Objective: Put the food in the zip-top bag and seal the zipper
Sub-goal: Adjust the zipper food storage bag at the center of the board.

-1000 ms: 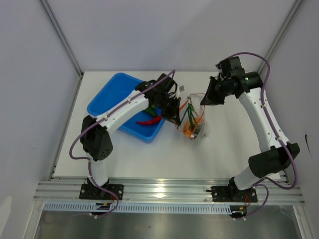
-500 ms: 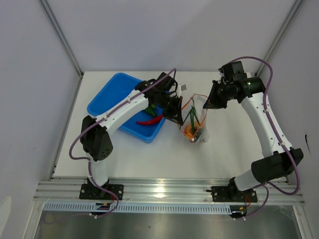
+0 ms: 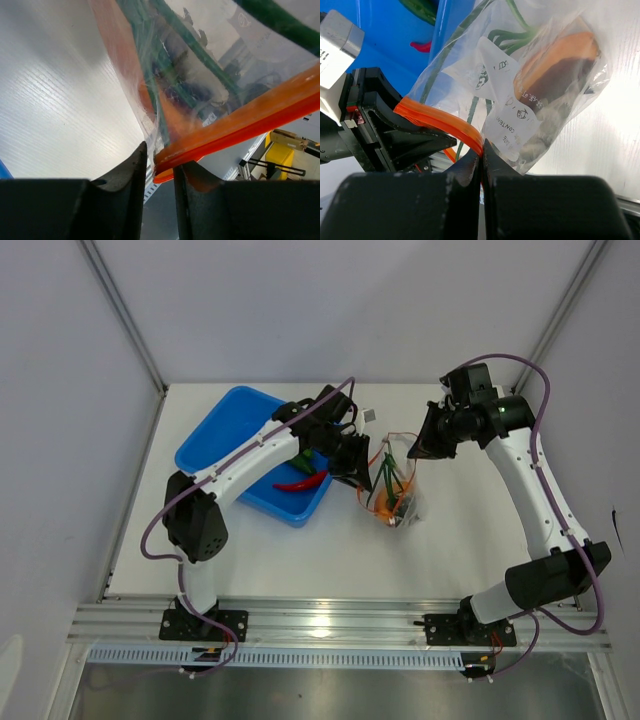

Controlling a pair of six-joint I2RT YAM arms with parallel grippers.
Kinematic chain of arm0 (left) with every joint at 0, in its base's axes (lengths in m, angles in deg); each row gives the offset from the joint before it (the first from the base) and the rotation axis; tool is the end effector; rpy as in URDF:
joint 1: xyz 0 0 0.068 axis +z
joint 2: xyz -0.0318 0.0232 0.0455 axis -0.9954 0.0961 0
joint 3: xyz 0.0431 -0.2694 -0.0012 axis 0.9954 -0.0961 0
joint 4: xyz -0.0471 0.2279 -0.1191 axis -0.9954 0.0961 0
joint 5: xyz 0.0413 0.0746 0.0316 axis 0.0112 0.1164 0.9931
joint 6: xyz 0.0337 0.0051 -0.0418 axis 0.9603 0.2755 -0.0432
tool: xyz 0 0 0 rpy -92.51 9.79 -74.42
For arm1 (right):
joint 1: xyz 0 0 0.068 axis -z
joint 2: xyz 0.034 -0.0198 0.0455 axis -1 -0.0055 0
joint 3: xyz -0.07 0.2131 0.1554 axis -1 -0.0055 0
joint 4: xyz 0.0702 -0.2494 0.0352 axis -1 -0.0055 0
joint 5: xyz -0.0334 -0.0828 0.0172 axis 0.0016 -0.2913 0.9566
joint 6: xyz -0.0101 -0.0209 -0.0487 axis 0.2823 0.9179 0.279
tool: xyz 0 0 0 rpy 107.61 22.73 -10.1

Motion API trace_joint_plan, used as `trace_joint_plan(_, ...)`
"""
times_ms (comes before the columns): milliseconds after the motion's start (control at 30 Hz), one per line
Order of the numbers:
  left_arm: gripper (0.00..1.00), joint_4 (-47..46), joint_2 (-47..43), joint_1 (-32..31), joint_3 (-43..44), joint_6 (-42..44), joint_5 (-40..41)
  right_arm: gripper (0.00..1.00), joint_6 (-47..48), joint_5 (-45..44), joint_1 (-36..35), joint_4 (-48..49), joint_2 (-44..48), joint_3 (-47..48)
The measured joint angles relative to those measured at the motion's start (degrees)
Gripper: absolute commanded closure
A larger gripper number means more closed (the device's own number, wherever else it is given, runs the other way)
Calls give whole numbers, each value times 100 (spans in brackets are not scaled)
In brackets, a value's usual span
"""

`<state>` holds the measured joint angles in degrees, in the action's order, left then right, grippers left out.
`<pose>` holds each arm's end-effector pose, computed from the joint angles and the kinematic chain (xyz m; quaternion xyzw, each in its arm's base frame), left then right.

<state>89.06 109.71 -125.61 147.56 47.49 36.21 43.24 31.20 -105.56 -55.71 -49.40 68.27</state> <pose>0.2978 -0.2852 0.3166 0.1937 0.9062 -0.3687 0.0726 0.2747 0.0875 0.4033 0.0608 0.9417 0.2266 0.2412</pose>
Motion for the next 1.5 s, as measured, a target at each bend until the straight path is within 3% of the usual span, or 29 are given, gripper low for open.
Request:
trace_joint_plan(200,99,-59,0,0,-2,-11,-2,100,-2,20,4,15,39,-35)
trace_joint_plan(400,100,-125,0,0,22,4,-254,100,24,-140,4,9,59,-35)
trace_joint_plan(700,99,-1038,-146,-101,345,-68,-1495,100,264,-1478,4,-223,444,188)
trace_joint_plan(1067,99,-243,688,57,76,-199,-1327,100,284,-1349,-188,-70,374,-293)
trace_joint_plan(1233,99,-243,662,68,105,-151,-1360,100,334,-1274,-210,-57,-92,-350)
trace_joint_plan(1500,100,-11,535,61,223,68,-1154,100,428,-1453,-341,-96,-26,31)
